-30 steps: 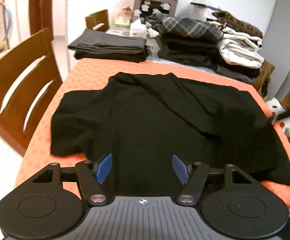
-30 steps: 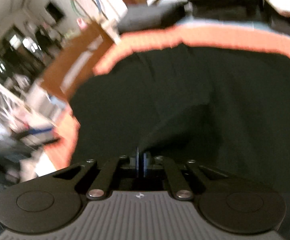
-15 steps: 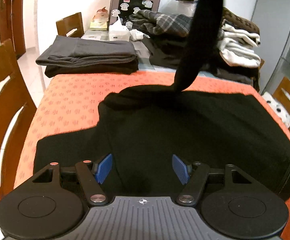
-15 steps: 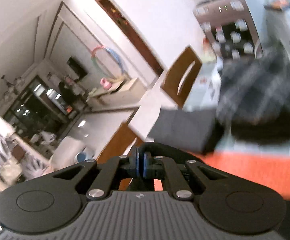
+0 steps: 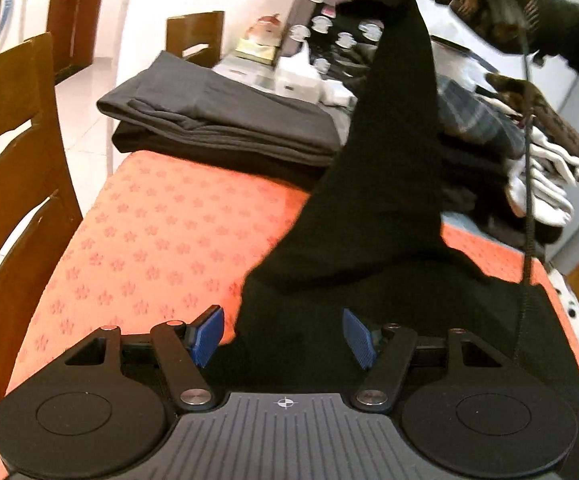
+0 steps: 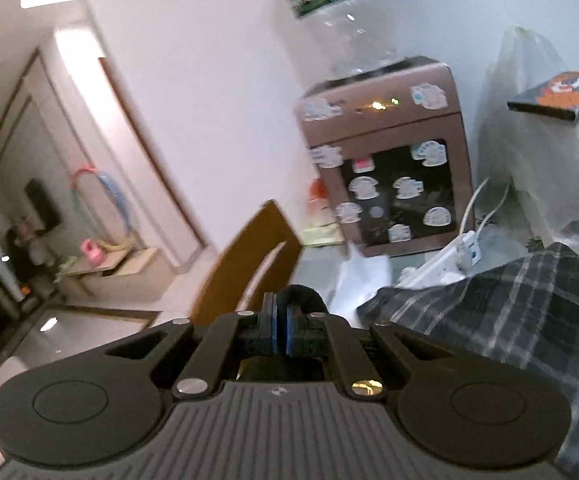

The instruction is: Fold clothes

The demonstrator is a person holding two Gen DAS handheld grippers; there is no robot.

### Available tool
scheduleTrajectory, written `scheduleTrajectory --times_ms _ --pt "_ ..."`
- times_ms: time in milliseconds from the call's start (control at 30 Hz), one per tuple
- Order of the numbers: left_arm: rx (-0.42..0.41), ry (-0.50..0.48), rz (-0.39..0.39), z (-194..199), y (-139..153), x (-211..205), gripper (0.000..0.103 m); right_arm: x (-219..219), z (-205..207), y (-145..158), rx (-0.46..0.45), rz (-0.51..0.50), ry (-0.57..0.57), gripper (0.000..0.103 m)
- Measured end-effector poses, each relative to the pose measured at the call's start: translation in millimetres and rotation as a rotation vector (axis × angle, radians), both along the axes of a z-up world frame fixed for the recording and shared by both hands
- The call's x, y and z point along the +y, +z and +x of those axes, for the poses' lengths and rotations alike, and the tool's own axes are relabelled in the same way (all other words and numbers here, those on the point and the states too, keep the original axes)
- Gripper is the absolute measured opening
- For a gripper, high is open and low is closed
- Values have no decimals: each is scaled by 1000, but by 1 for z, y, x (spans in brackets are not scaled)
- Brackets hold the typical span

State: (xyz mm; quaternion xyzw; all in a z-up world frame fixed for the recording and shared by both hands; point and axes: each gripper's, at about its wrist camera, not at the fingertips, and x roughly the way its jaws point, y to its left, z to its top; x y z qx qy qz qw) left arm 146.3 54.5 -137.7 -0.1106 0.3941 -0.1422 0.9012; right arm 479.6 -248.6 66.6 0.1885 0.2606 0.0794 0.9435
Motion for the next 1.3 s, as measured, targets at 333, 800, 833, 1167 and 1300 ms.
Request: scheduleTrajectory --times_ms 333,800,833,1167,1300 --pt "18 49 32 17 -19 8 67 1 53 -69 46 -155 -59 51" --pt "-106 68 30 7 19 8 67 -5 -10 15 -82 -80 47 78" --pt "-115 73 32 4 24 9 67 -8 -18 22 -89 -81 42 78" --pt "-165 113 45 -46 56 22 67 -44 -133 63 -94 -82 8 78" --pt "-168 114 53 -71 64 26 68 -62 -193 66 -75 -75 -13 79"
